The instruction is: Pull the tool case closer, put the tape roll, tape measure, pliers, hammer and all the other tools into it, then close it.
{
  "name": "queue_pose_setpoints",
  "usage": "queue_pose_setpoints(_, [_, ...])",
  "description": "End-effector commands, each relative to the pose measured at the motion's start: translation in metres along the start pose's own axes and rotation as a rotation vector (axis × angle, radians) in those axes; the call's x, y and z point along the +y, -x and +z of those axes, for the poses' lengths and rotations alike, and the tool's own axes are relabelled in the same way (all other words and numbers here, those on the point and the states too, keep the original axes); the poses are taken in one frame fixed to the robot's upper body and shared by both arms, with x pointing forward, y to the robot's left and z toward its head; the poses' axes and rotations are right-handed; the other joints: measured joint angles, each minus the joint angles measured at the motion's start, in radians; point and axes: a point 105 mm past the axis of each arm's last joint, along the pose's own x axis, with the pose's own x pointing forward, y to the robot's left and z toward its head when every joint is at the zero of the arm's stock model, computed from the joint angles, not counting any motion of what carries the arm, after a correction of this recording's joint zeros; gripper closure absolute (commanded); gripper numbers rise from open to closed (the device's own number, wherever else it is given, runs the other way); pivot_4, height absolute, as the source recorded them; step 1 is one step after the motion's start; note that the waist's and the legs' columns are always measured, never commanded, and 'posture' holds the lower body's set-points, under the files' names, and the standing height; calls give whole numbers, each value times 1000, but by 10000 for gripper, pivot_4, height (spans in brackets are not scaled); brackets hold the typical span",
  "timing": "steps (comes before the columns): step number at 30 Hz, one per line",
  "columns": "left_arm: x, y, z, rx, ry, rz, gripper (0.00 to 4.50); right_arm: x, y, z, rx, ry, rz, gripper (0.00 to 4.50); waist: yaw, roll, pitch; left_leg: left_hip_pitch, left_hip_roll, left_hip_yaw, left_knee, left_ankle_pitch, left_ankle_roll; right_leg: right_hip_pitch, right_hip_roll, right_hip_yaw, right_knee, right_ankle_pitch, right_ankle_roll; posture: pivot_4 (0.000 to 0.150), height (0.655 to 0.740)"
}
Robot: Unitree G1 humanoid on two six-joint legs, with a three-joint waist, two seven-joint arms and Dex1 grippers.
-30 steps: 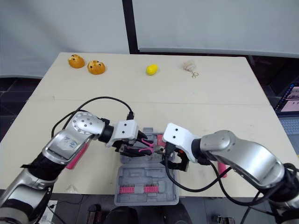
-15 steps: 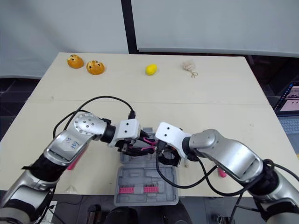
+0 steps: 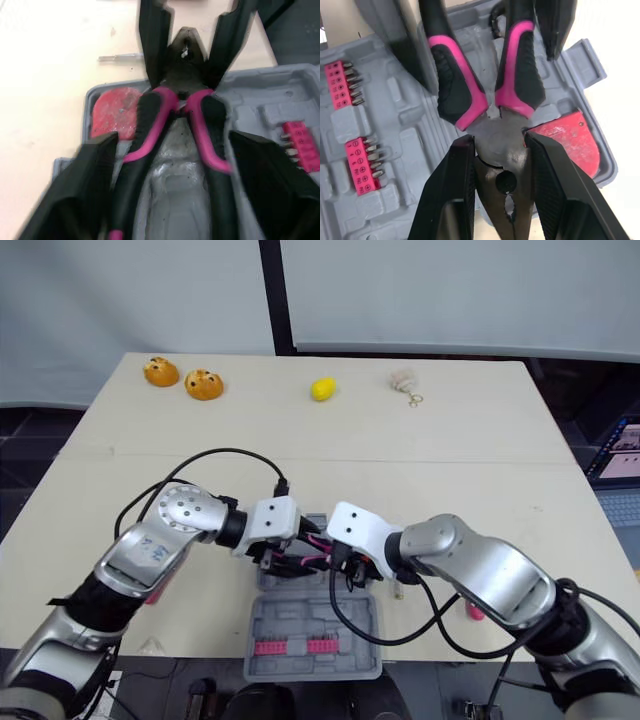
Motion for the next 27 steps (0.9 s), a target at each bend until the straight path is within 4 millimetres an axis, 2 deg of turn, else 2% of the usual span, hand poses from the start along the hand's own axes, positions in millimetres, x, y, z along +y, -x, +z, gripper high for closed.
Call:
queue_pose_setpoints(1, [-8, 29, 2, -156, -27, -69, 0, 0, 8, 17, -41, 75, 1, 34542, -4, 0, 0, 0, 0, 0, 0, 0, 0, 0, 0, 0, 1, 0, -1, 1500, 7400])
queue_pose_setpoints(4, [-6, 63, -13, -234, 47, -57, 0, -2, 4, 17, -3, 111, 19, 34543, -10, 0, 0, 0, 0, -1, 0, 1, -1, 0, 0, -2, 1, -1, -2, 1500, 7400])
queue_pose_setpoints(7, [-12, 84, -40, -178, 133, -85, 0, -3, -4, 15, 62, 120, 46, 34544, -20, 1, 0, 0, 0, -1, 0, 0, -1, 0, 0, -2, 1, -1, -2, 1500, 7400])
queue_pose_setpoints(10, [-15, 98, -59, -132, 127, -80, 0, -3, -13, 15, 110, 135, 61, 34544, -22, 1, 0, 0, 0, -1, -1, 0, -1, -1, 0, -2, 1, -1, -3, 1500, 7400])
queue_pose_setpoints(14, [-15, 102, -77, -59, 84, -53, 0, 0, -25, 17, 149, 153, 79, 34544, -22, 1, 0, -1, 0, -1, 0, 0, -1, -2, -1, -3, 1, -1, -2, 1500, 7400])
queue_pose_setpoints(22, [-27, 95, -93, -16, 41, -69, 0, 1, -35, 15, 250, 233, 97, 34544, -24, 1, 0, -1, 0, 0, 0, 0, -1, -3, -1, -3, 1, -1, -3, 1500, 7400])
queue_pose_setpoints(27, [-26, 96, -103, 10, 40, -48, 0, 0, -43, 20, 272, 258, 105, 34544, -28, 1, -1, -1, 0, 1, 0, 0, -1, -3, -1, -3, 2, -1, -3, 1500, 7400])
